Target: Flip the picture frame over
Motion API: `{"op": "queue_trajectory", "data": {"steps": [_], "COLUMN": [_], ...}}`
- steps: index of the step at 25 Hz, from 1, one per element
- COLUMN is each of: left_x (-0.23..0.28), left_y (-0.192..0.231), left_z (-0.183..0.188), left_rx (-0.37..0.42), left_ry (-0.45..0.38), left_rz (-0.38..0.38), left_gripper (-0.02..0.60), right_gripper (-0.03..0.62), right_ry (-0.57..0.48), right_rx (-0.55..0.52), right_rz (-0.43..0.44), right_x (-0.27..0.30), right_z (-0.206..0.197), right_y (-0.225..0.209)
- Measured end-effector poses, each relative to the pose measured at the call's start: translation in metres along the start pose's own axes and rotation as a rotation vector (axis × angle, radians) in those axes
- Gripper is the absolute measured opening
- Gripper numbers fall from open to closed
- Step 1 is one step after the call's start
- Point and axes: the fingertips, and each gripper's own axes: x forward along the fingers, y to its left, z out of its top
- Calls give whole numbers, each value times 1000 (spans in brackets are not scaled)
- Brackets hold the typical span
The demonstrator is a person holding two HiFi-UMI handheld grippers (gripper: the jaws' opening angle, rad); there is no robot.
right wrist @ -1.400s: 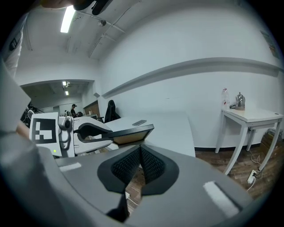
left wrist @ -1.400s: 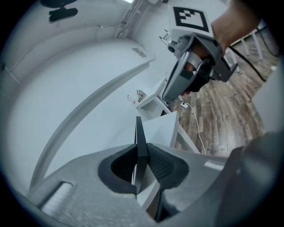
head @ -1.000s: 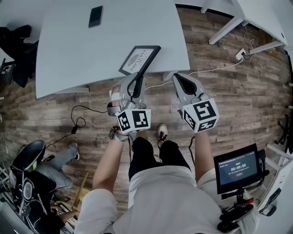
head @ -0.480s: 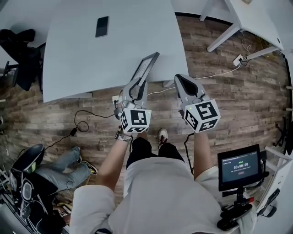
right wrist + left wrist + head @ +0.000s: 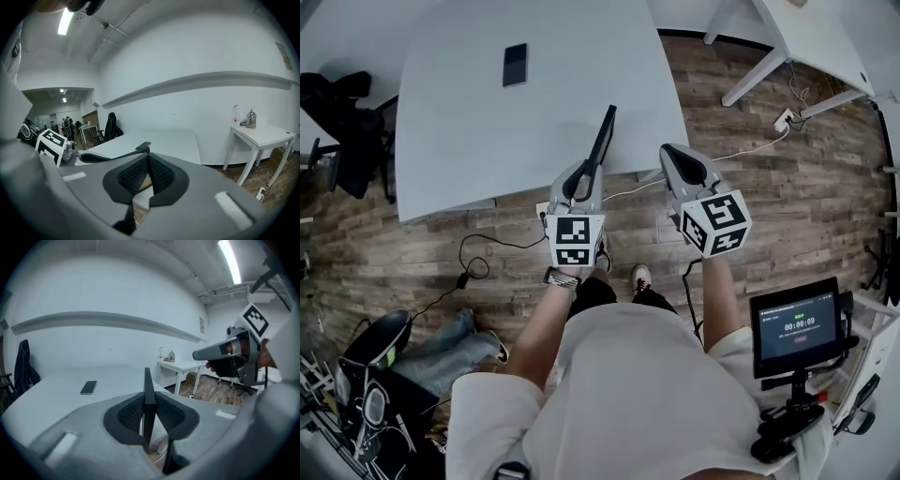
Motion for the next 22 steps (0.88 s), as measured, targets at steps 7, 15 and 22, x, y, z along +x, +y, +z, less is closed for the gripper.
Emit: {"op": "queue_trajectory", "data": {"steps": [7, 15, 22], "left_x": [2, -3, -8], "left_y": [13, 21, 30], "left_z": [-4, -6, -8], "left_rx": [-104, -246, -264], "left_ry": [5, 10, 21], "left_rz": [-31, -43, -47], "left_gripper": [75, 75, 75], "right_gripper": [2, 2, 2], "right_ry": [29, 44, 80], "right_rx": [-15, -5, -53], "right_rz": [-43, -65, -68], "right_x": [16, 16, 19], "right_z": [-2, -8, -20], "right_y": [-1, -9, -5]}}
